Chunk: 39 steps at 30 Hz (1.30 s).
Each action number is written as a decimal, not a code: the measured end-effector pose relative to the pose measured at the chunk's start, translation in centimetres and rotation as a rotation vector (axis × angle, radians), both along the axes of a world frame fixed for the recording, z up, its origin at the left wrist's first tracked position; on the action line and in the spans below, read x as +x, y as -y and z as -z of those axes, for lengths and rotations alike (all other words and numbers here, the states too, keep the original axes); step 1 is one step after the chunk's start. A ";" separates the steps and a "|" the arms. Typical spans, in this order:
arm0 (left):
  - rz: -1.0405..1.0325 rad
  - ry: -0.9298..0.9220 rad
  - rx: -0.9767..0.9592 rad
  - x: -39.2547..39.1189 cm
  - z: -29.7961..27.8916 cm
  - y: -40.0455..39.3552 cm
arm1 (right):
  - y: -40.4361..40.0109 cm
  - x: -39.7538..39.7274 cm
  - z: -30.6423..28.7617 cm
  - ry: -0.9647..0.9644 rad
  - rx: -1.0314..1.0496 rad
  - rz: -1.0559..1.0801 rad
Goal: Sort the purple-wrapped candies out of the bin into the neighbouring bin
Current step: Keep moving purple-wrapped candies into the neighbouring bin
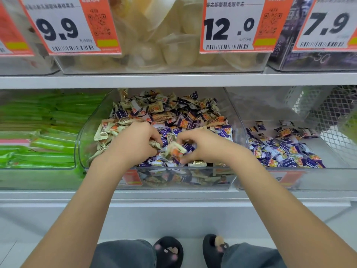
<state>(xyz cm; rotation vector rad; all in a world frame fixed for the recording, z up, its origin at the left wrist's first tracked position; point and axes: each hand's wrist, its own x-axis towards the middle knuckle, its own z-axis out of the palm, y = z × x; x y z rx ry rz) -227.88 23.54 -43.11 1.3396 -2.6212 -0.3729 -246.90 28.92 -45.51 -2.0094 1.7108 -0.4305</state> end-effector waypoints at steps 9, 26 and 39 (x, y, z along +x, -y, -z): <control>0.030 -0.085 -0.041 -0.5 -0.4 -1.2 | -1.2 -3.0 -2.0 0.470 -0.217 0.265; 0.108 -0.556 0.262 -4.6 1.1 -0.8 | -2.0 -2.5 -2.3 0.970 0.029 0.286; -0.035 -0.609 0.159 -4.5 0.8 -0.4 | -3.6 -4.1 -4.0 0.742 -0.241 0.466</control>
